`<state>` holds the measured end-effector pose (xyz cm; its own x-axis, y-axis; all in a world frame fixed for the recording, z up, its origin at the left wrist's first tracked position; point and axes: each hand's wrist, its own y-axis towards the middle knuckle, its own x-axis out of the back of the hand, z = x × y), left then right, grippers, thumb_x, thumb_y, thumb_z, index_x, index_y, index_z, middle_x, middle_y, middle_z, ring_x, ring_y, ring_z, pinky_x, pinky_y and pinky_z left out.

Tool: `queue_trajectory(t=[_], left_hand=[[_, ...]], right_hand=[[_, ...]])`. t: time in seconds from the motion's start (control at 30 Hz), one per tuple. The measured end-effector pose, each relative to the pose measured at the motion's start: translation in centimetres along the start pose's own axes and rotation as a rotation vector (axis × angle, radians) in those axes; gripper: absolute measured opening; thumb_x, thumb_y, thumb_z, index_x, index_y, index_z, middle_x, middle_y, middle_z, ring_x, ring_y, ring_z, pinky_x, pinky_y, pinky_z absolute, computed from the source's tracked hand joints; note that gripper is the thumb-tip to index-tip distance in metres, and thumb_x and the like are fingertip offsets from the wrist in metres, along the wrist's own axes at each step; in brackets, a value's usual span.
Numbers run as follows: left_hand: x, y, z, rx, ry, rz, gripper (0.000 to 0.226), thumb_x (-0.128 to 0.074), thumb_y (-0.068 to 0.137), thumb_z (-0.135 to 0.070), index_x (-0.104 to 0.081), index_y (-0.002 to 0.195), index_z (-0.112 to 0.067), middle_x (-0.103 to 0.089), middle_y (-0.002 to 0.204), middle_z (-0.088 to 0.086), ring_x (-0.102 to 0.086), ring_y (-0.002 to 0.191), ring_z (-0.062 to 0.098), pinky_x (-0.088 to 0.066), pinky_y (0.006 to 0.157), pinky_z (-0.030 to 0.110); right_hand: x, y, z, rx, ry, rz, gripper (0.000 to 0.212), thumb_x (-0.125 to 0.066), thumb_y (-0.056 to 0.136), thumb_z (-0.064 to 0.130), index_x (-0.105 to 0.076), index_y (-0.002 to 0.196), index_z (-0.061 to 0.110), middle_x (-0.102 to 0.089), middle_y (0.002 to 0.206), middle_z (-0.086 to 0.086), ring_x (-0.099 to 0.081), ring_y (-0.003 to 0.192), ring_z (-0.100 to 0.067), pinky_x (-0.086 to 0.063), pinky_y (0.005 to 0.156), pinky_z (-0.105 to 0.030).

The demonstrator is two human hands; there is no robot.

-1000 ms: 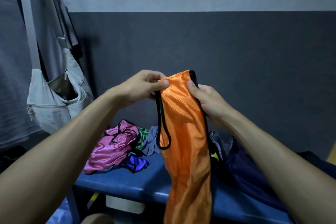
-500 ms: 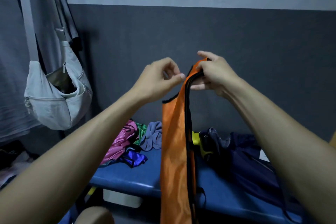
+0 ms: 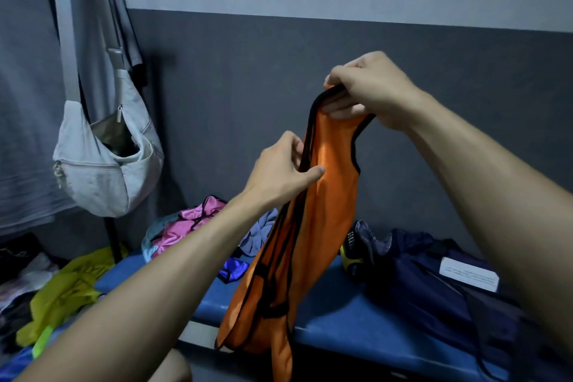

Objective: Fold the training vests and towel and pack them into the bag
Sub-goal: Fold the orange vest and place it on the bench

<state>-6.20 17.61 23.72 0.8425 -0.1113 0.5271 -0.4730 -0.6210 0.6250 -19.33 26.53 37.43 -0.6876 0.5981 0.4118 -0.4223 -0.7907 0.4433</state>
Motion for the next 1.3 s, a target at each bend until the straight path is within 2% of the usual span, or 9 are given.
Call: queue_trajectory(t=[0.17, 0.3, 0.43, 0.57, 0.77, 0.87, 1.0, 1.2, 1.3], left_hand=[[-0.7, -0.3, 1.4, 0.011, -0.051, 0.068, 0.036, -0.074, 0.087, -0.051, -0.053, 0.091, -0.023, -0.065, 0.083, -0.006, -0.063, 0.077, 0.013, -0.052, 0.070, 0.033], [-1.0, -0.8, 2.7, -0.002, -0.232, 0.120, 0.024, -0.069, 0.094, -0.048, -0.060, 0.087, -0.027, -0.066, 0.080, -0.015, -0.065, 0.072, 0.012, -0.059, 0.073, 0.038], [-1.6, -1.7, 3.5, -0.059, -0.125, 0.066, 0.027, -0.071, 0.096, -0.024, -0.054, 0.078, -0.036, -0.059, 0.066, -0.025, -0.054, 0.058, -0.003, -0.041, 0.062, 0.012], [-1.9, -2.4, 3.8, -0.055, -0.184, -0.036, 0.021, -0.072, 0.094, -0.017, -0.057, 0.105, -0.028, -0.064, 0.088, -0.010, -0.061, 0.073, 0.006, -0.046, 0.068, 0.014], [-2.5, -3.0, 3.5, -0.218, -0.034, -0.048, 0.028, -0.056, 0.092, 0.000, -0.073, 0.097, -0.022, -0.067, 0.098, -0.012, -0.061, 0.089, 0.003, -0.045, 0.079, 0.017], [-2.8, -3.4, 2.5, -0.076, -0.036, -0.026, 0.026, -0.050, 0.099, -0.043, -0.072, 0.103, -0.030, -0.065, 0.103, -0.017, -0.060, 0.096, 0.000, -0.049, 0.085, 0.027], [-3.0, -4.1, 0.7, 0.067, -0.055, 0.022, 0.068, -0.043, 0.080, -0.089, -0.067, 0.102, -0.029, -0.057, 0.104, -0.017, -0.060, 0.092, 0.005, -0.051, 0.083, 0.035], [-3.5, -4.1, -0.5, 0.109, 0.156, -0.040, 0.037, -0.057, 0.089, -0.052, -0.054, 0.073, -0.019, -0.046, 0.088, -0.007, -0.054, 0.073, 0.019, -0.043, 0.067, 0.035], [-3.6, -4.4, 0.3, 0.065, 0.148, -0.049, 0.041, -0.052, 0.096, -0.036, -0.042, 0.063, -0.014, -0.043, 0.083, -0.004, -0.051, 0.069, 0.022, -0.036, 0.064, 0.035]], right_hand=[[1.2, -0.4, -0.1, 0.068, -0.187, 0.143, 0.030, -0.065, 0.080, 0.020, -0.073, 0.099, -0.003, -0.079, 0.093, -0.012, -0.077, 0.088, -0.015, -0.060, 0.090, -0.040], [1.7, -0.5, -0.9, 0.165, -0.328, 0.034, 0.024, -0.064, 0.069, 0.017, -0.078, 0.088, 0.015, -0.077, 0.089, -0.010, -0.068, 0.076, -0.016, -0.055, 0.074, -0.035], [2.1, -0.7, -1.5, 0.233, -0.408, -0.073, 0.021, -0.065, 0.081, 0.012, -0.079, 0.090, 0.025, -0.075, 0.085, 0.008, -0.067, 0.074, -0.006, -0.047, 0.059, -0.020], [2.5, -0.9, -1.8, 0.308, -0.486, -0.133, 0.014, -0.070, 0.084, 0.015, -0.079, 0.090, 0.024, -0.073, 0.081, 0.016, -0.066, 0.075, 0.005, -0.043, 0.054, -0.007], [2.5, -0.8, -1.6, 0.408, -0.581, -0.221, 0.008, -0.070, 0.084, 0.020, -0.078, 0.081, 0.017, -0.075, 0.078, 0.003, -0.071, 0.083, -0.014, -0.059, 0.072, -0.035], [2.0, -0.7, -1.4, 0.464, -0.611, -0.250, 0.011, -0.068, 0.083, 0.021, -0.075, 0.077, 0.015, -0.072, 0.073, 0.003, -0.068, 0.084, -0.021, -0.054, 0.071, -0.032], [1.3, -0.7, -0.9, 0.522, -0.639, -0.287, 0.018, -0.063, 0.081, 0.021, -0.069, 0.072, 0.008, -0.066, 0.065, -0.005, -0.061, 0.065, -0.024, -0.049, 0.060, -0.035], [1.0, -0.6, -0.8, 0.529, -0.685, -0.327, 0.023, -0.060, 0.078, 0.024, -0.063, 0.066, 0.005, -0.062, 0.060, -0.010, -0.058, 0.060, -0.029, -0.049, 0.057, -0.037], [1.1, -0.5, -0.9, 0.522, -0.715, -0.345, 0.022, -0.058, 0.076, 0.026, -0.062, 0.067, 0.006, -0.062, 0.061, -0.010, -0.058, 0.060, -0.030, -0.052, 0.062, -0.041]])
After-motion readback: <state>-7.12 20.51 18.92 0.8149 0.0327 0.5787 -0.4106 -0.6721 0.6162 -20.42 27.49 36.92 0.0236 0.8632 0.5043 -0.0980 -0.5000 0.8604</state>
